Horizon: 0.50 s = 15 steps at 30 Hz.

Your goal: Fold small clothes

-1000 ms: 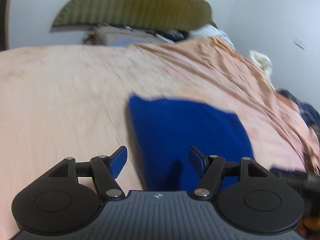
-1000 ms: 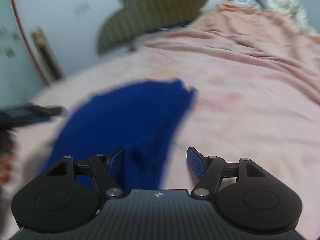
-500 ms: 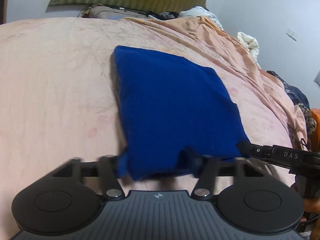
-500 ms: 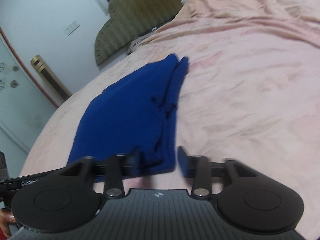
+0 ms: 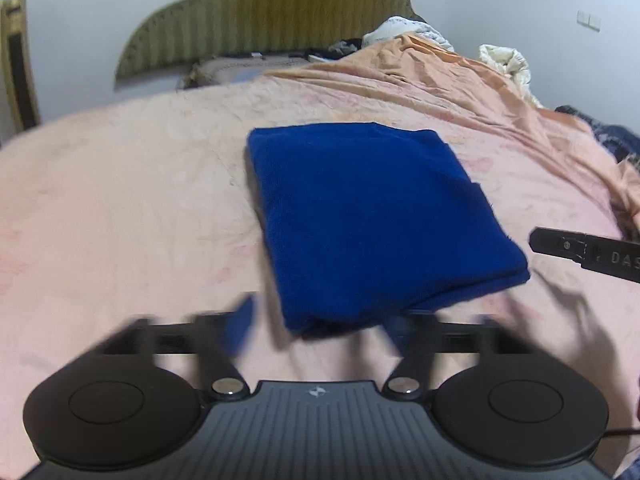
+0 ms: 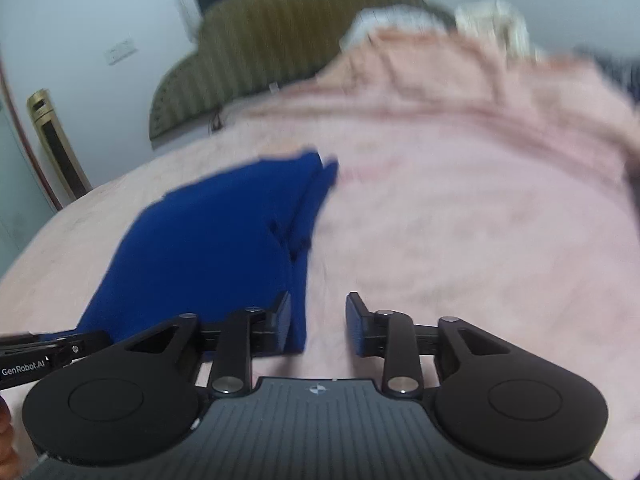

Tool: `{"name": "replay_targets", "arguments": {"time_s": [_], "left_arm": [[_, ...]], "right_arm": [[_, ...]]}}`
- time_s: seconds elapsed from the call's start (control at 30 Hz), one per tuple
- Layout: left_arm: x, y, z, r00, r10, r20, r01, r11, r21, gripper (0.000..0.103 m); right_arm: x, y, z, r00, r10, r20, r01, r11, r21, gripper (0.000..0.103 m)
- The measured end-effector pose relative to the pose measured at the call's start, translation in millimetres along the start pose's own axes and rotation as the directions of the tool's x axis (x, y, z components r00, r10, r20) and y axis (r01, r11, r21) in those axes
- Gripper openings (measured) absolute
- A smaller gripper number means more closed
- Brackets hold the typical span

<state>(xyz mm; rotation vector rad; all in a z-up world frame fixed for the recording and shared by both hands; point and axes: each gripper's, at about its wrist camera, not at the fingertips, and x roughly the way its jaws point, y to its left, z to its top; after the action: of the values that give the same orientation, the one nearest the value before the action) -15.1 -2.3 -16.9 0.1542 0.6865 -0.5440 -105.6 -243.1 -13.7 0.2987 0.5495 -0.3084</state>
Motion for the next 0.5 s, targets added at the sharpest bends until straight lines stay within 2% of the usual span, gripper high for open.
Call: {"name": "replay_targets", "arguments": {"time_s": [0.03, 0.07, 0.13, 0.17, 0.23, 0.3, 0.33, 0.4, 0.5], "left_arm": [[-3.1, -2.1, -2.6, 1.000, 0.020, 0.015, -0.020, 1.000, 0.002, 0.083], [-6.0, -4.7, -5.7, 0.999, 0.039, 0.026, -0.040, 0.999, 0.009, 0.083], [-8.2, -6.9, -9.2, 0.997, 0.073, 0.025, -0.073, 0.997, 0.025, 0.083], [-9.1, -6.6, -10.7, 0.996, 0.089, 0.016, -0.089, 0.996, 0.028, 0.083], [-10.7, -3.7, -13.1, 0.995, 0.104, 0.004, -0.104, 0.994, 0.021, 0.083], [-9.6, 0.6, -17.0, 0.992, 0.129, -0.011, -0.129, 0.992, -0.004, 0.083], [-6.6, 2.5, -17.7, 0.989, 0.143, -0.030, -0.144, 0.989, -0.018, 0.083], [-0.9, 4.8, -17.7, 0.984, 0.160, -0.072, -0.163, 0.986, -0.039, 0.083], [-0.4, 8.8, -19.3, 0.979, 0.191, -0.070, -0.195, 0.979, -0.063, 0.083]], "right_arm": [[-5.3, 7.8, -1.3, 1.000, 0.011, 0.015, -0.011, 0.999, -0.040, 0.045], [-7.0, 15.1, -3.6, 0.999, 0.032, 0.015, -0.030, 0.997, -0.077, 0.055], [-2.0, 25.7, -10.1, 0.998, 0.067, -0.015, -0.068, 0.988, -0.136, 0.057], [3.9, 27.7, -14.7, 0.997, 0.059, -0.044, -0.065, 0.986, -0.152, 0.060], [16.3, 27.4, -24.4, 0.995, -0.023, -0.098, 0.006, 0.985, -0.170, 0.064], [11.2, 25.2, -29.3, 0.995, -0.062, -0.082, 0.046, 0.982, -0.181, 0.069], [5.9, 23.4, -29.1, 0.995, -0.059, -0.074, 0.046, 0.984, -0.170, 0.074], [-4.5, 20.7, -28.0, 0.998, -0.039, -0.047, 0.032, 0.989, -0.144, 0.100], [-5.5, 22.5, -30.9, 0.998, -0.031, -0.048, 0.023, 0.987, -0.158, 0.102]]}}
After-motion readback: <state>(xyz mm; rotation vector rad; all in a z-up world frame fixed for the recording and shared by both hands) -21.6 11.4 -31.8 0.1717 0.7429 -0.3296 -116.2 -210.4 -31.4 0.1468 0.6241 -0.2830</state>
